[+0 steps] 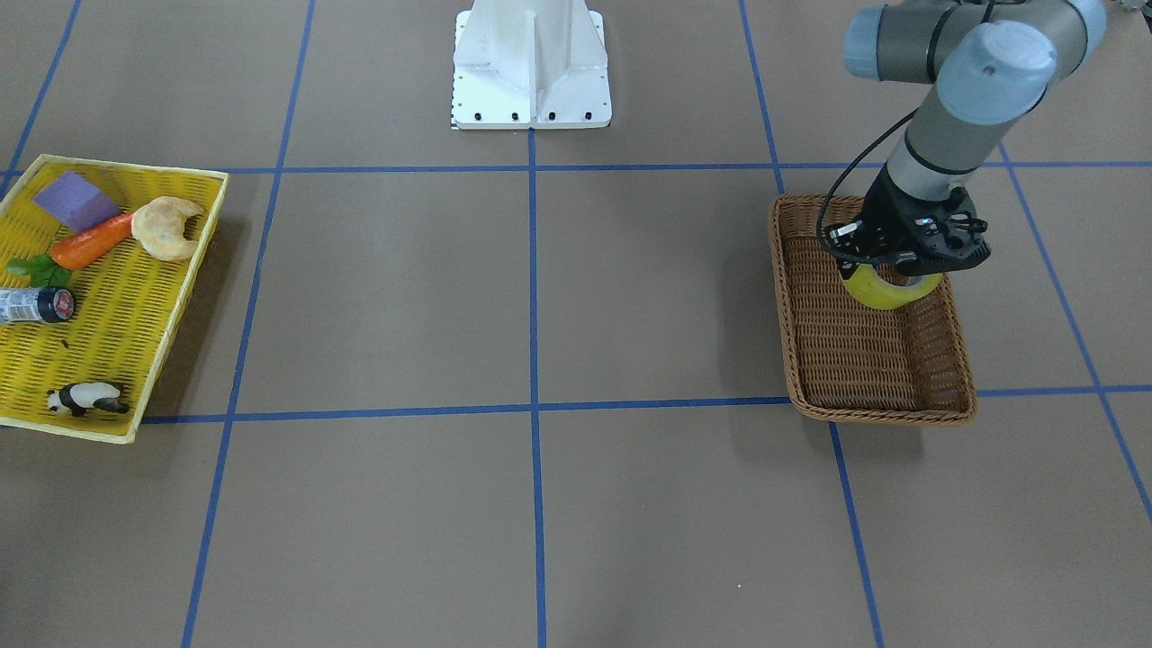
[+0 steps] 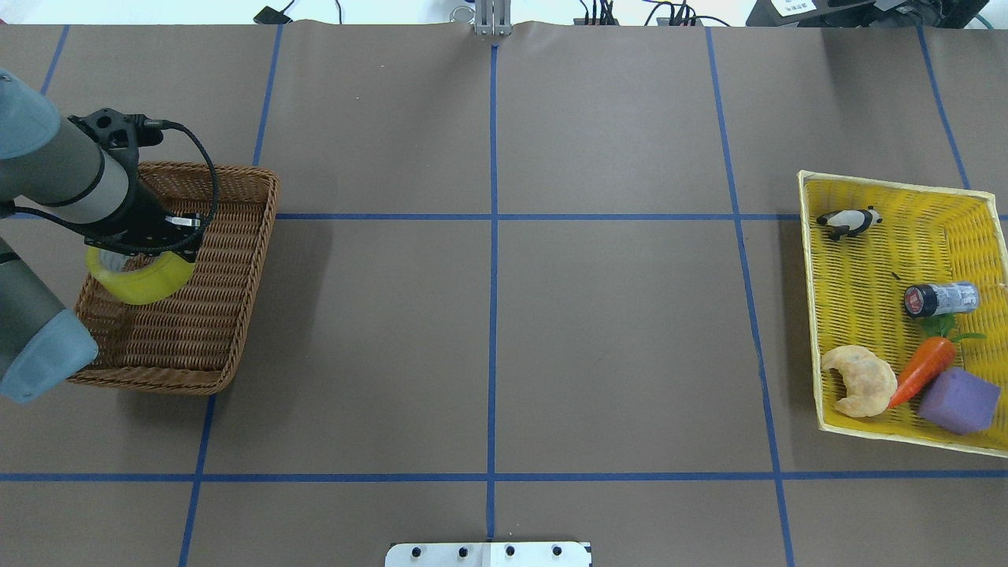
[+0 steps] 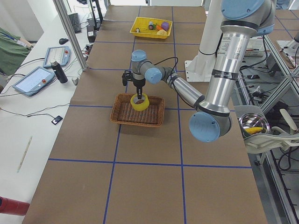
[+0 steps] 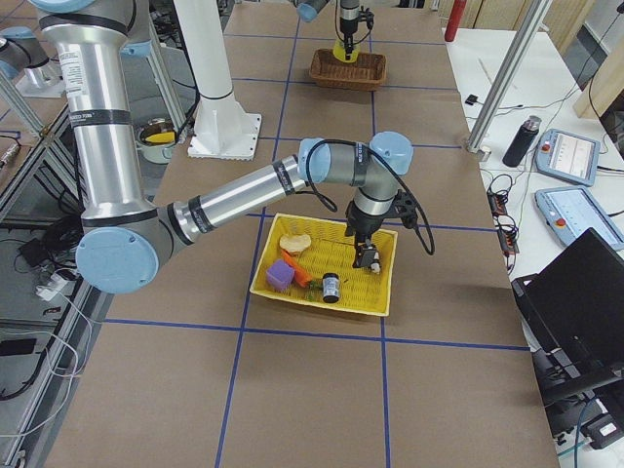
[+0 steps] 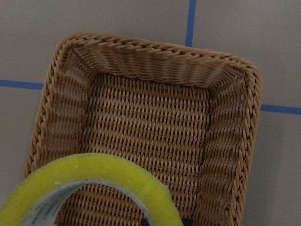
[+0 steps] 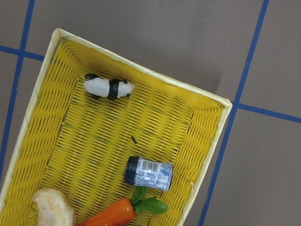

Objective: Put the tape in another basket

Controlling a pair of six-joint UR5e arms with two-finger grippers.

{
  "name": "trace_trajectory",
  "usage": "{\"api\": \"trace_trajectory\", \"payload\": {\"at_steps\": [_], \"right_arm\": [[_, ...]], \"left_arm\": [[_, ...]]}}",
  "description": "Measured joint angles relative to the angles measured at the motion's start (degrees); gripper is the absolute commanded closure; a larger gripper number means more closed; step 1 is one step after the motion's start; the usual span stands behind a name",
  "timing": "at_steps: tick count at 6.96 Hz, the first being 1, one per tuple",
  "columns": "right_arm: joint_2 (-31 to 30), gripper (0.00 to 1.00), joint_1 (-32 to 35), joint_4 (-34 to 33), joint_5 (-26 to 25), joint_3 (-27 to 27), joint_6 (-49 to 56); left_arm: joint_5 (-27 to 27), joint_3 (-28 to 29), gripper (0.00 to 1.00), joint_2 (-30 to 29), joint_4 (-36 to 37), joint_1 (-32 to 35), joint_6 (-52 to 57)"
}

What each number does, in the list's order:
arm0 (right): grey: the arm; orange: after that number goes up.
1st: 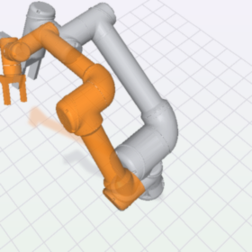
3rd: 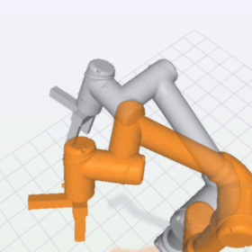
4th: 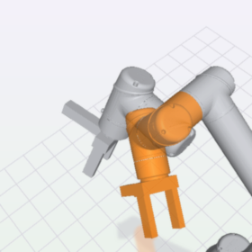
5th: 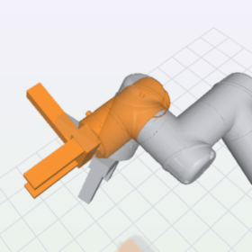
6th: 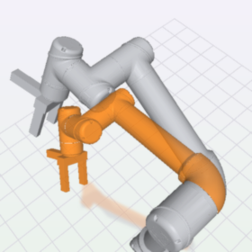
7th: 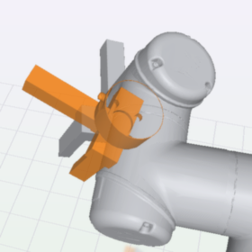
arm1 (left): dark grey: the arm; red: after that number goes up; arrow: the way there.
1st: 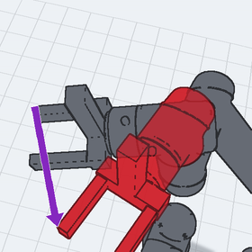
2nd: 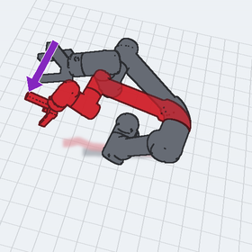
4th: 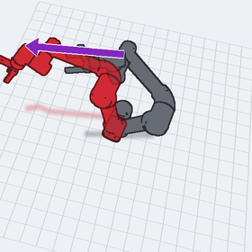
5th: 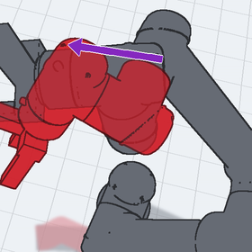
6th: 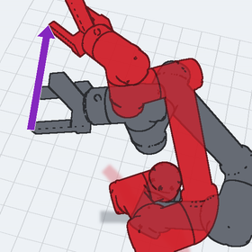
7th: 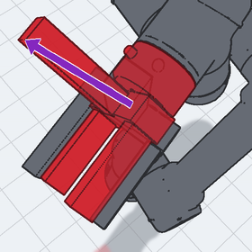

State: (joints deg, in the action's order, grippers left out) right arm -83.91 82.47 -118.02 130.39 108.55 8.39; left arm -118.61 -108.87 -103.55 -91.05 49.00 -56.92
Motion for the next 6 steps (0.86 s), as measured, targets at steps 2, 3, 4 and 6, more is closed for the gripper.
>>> {"api": "trace_trajectory", "payload": {"at_steps": [2, 3, 4, 6], "right_arm": [[-1.2, 0.00, 0.9, 1.5, -1.6, -1.5, 4.3], [-1.3, 0.00, 1.8, 1.7, -2.0, -2.5, 6.9], [-1.5, 0.00, 2.7, 1.7, -2.2, -3.0, 8.8], [-1.6, 0.00, 4.7, 1.7, -2.2, -4.2, 12.7]], "left_arm": [[0.6, 3.0, 0.31, -1.0, -0.7, -0.4, 0.1], [0.9, 4.8, 0.04, -1.1, -2.4, -0.5, 0.2], [1.2, 6.5, 0.02, -1.1, -4.7, -0.7, 0.2], [2.3, 7.6, 0.02, -0.9, -6.4, -0.8, 0.2]]}}
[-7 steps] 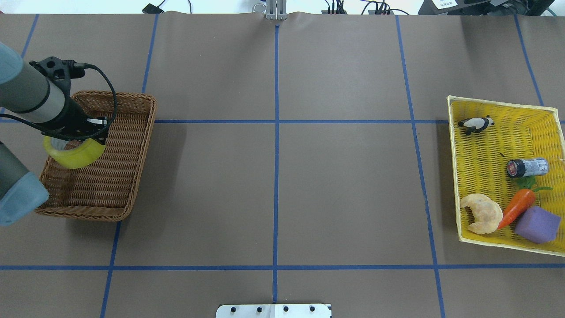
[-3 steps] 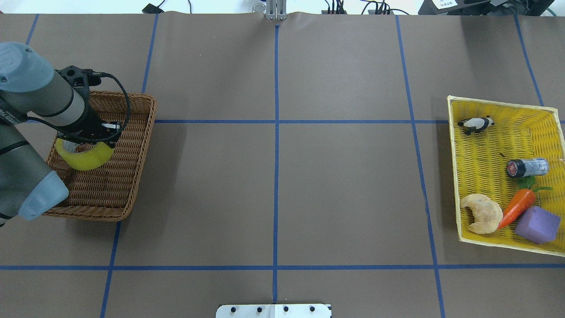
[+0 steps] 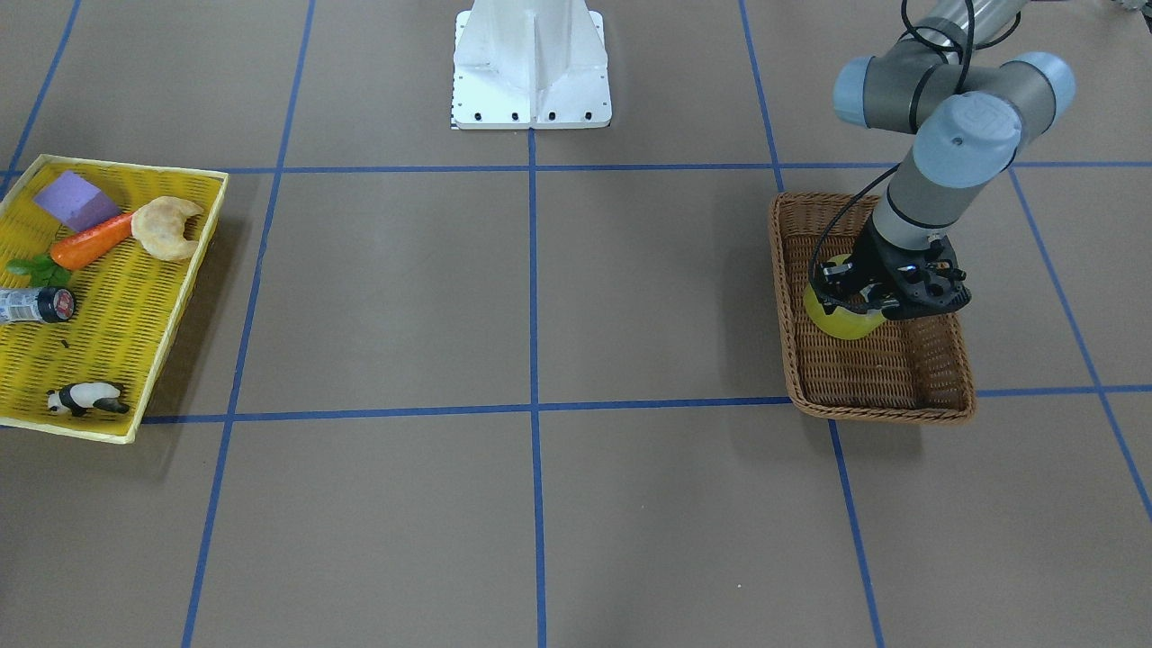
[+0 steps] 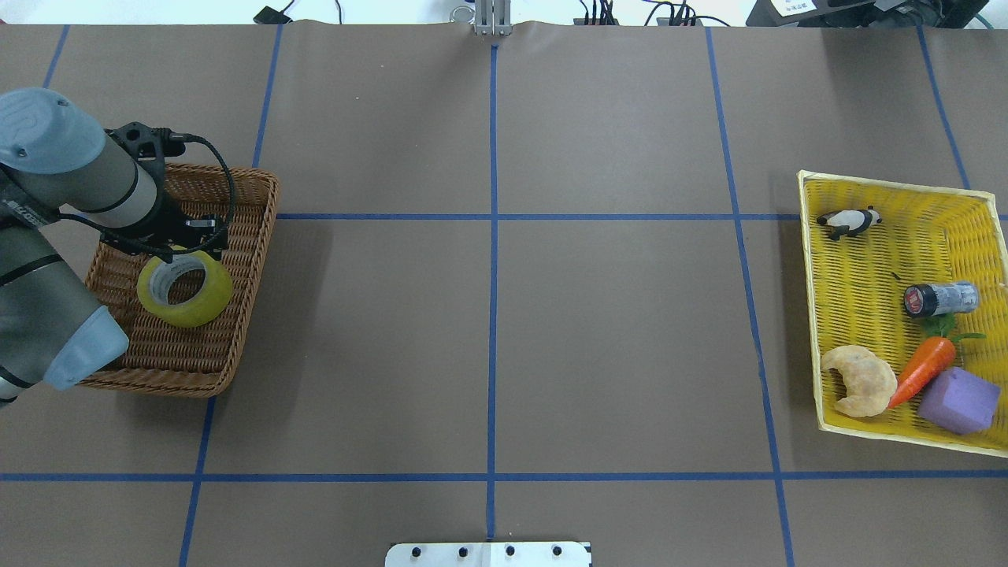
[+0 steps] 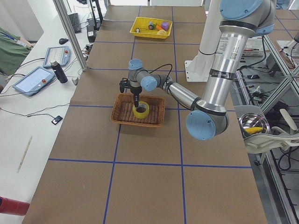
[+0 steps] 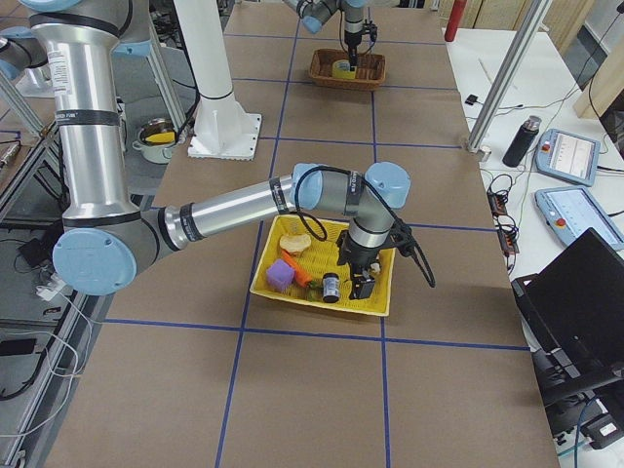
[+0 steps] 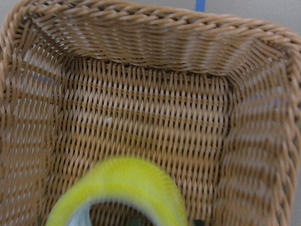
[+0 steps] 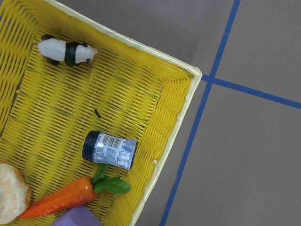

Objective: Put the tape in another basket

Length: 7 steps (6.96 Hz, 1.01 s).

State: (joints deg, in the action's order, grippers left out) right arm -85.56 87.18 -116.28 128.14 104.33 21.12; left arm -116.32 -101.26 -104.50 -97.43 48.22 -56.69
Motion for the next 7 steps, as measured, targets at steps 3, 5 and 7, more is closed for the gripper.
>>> {"api": "trace_trajectory", "payload": {"at_steps": [3, 5, 7], "right_arm": [[0.1, 0.00, 1.0, 0.0, 0.1, -0.9, 1.5], [0.1, 0.00, 1.5, 0.1, 0.2, -1.9, 1.5], [0.1, 0.00, 1.8, 0.1, 0.1, -2.6, 1.0]], "left_arm": [[0.3, -1.3, 0.02, 0.3, 0.7, 3.7, 5.0], [-1.0, -1.9, 0.02, 0.5, 6.1, 11.1, 18.3], [-5.5, -1.2, 0.02, 3.7, 9.3, 20.4, 33.8]]}}
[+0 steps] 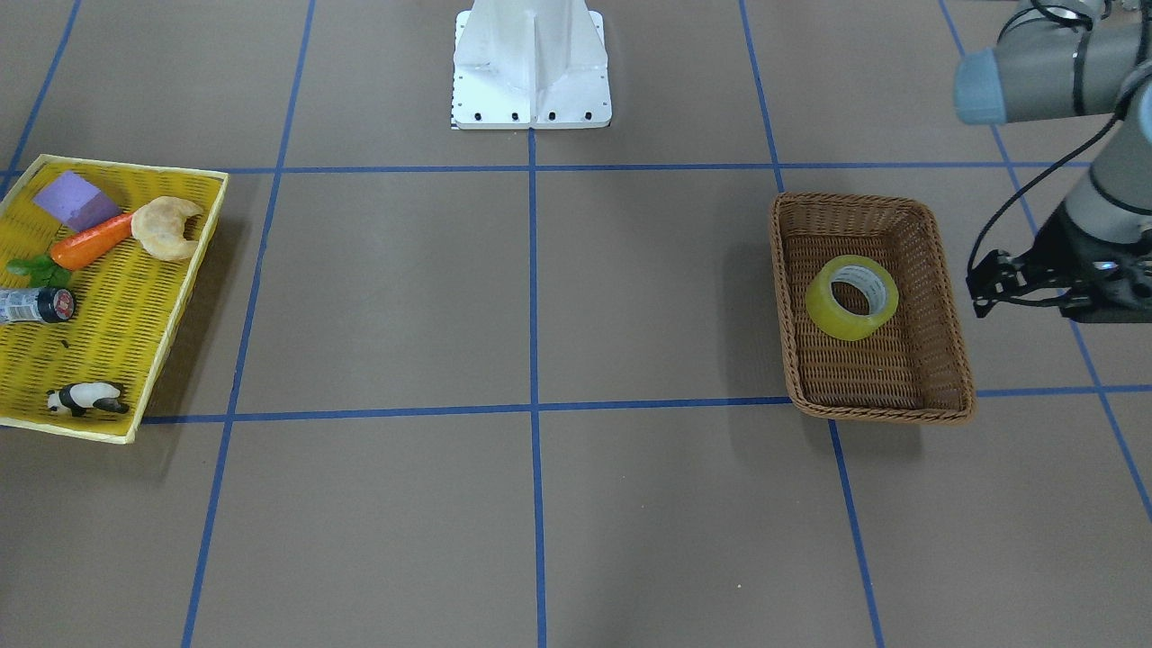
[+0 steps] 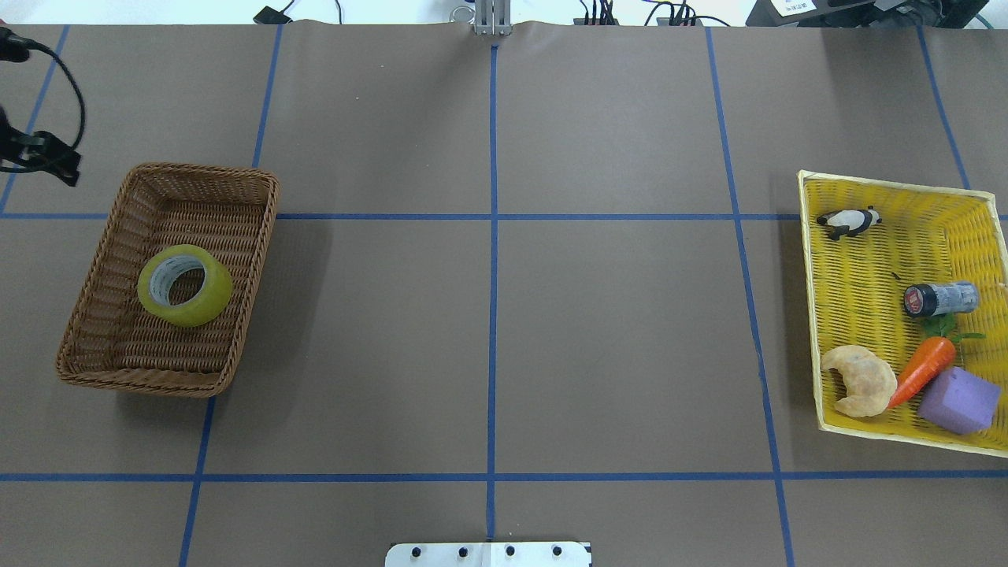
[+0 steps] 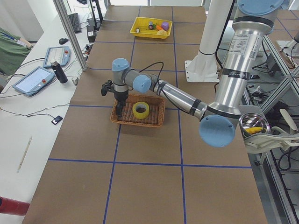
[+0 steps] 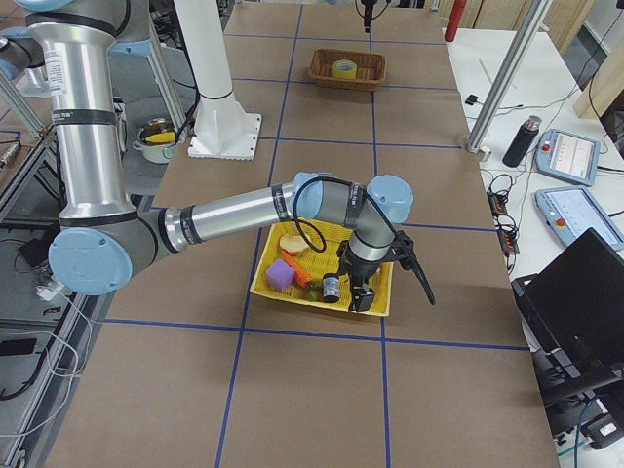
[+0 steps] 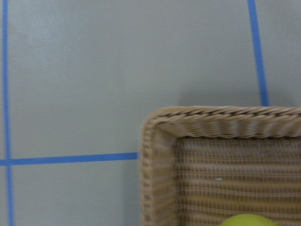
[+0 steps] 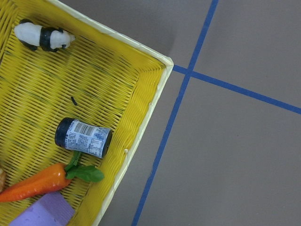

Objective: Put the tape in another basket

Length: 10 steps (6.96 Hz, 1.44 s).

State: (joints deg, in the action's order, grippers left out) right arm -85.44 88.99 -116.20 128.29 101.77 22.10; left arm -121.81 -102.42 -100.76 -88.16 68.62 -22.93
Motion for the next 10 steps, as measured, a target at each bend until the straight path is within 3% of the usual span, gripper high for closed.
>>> {"api": "trace_trajectory", "payload": {"at_steps": [2, 4, 8, 10], "right_arm": [[-0.1, 0.00, 0.7, 0.2, 0.2, -1.7, -0.2], [-0.4, 0.00, 1.4, 4.4, 0.4, -5.2, -0.2], [0.1, 0.00, 1.9, 10.1, 0.3, -8.7, -3.7], [0.2, 0.00, 2.4, 16.2, 0.5, -14.8, -5.8]], "left_arm": [[-6.4, 5.2, 0.02, 4.4, -0.1, 10.8, 13.0], [-9.9, 11.6, 0.02, 6.5, -0.3, 19.0, 21.0], [-10.5, 13.1, 0.02, 8.6, -4.9, 20.9, 22.2], [-10.4, 13.3, 0.02, 9.4, -5.9, 20.9, 21.9]]}}
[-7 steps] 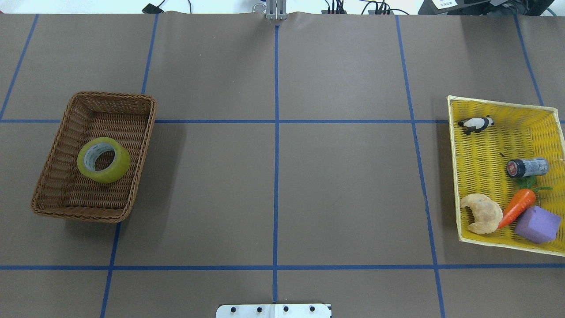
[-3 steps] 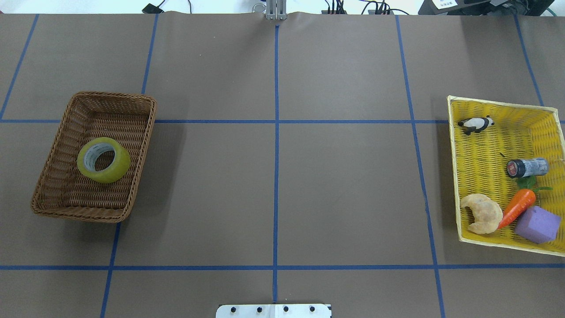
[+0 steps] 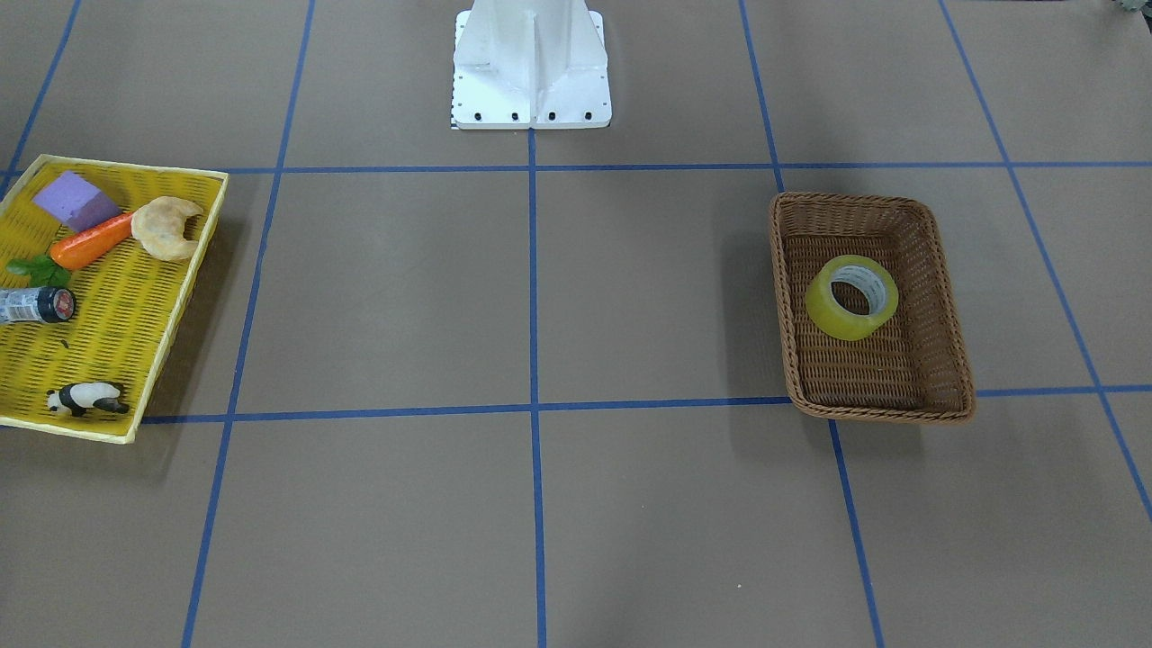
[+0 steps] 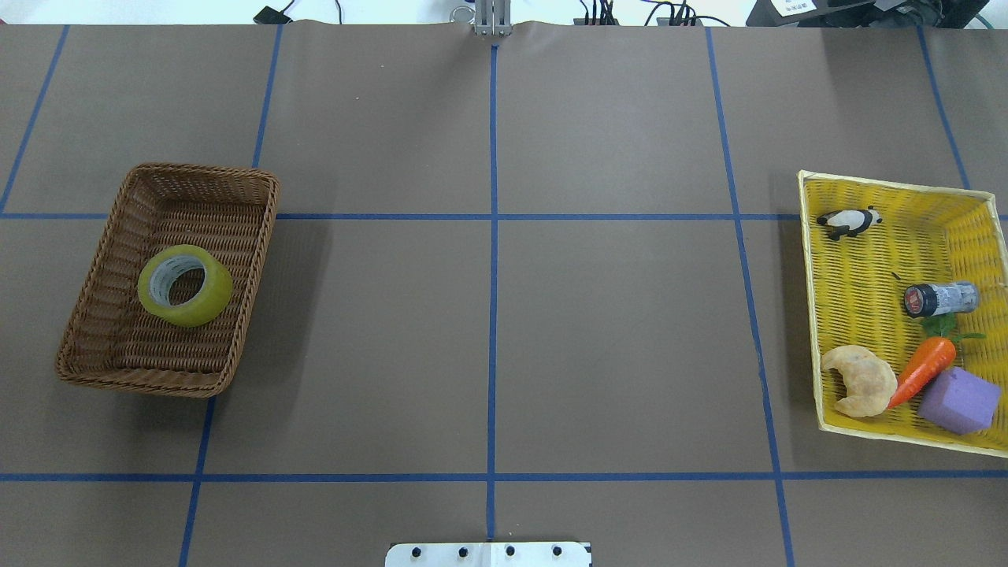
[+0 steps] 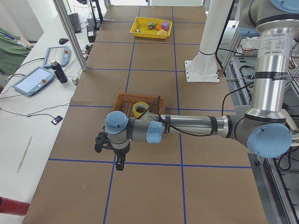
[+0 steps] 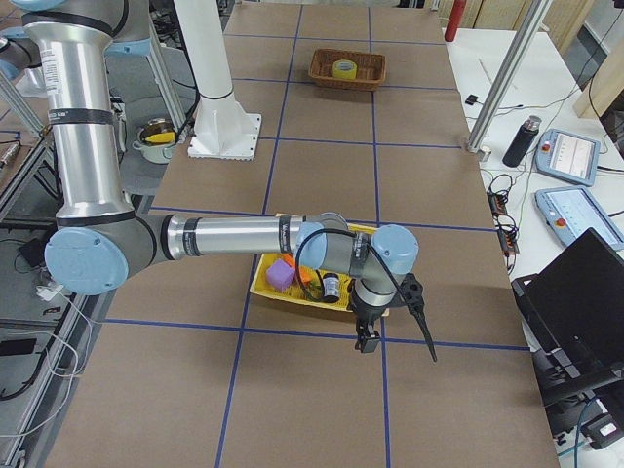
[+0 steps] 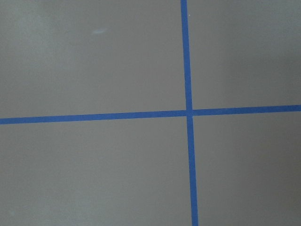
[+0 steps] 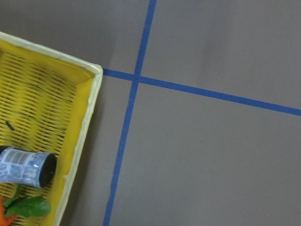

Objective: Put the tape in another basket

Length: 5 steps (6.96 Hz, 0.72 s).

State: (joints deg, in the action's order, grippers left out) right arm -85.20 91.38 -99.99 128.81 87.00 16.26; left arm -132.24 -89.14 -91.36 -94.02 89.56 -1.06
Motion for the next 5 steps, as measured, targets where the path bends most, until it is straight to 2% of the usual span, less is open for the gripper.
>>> {"api": "trace_trajectory", "payload": {"at_steps": [2, 5], "right_arm": [[0.2, 0.00, 0.3, 5.9, 0.7, -3.5, -6.7], [0.1, 0.00, 0.2, 6.8, 4.2, 0.0, -9.2]], "left_arm": [[0.2, 0.1, 0.02, 0.1, 0.2, 0.0, -0.1], [0.3, 0.1, 0.02, 0.1, 0.2, -0.1, -0.1]]}}
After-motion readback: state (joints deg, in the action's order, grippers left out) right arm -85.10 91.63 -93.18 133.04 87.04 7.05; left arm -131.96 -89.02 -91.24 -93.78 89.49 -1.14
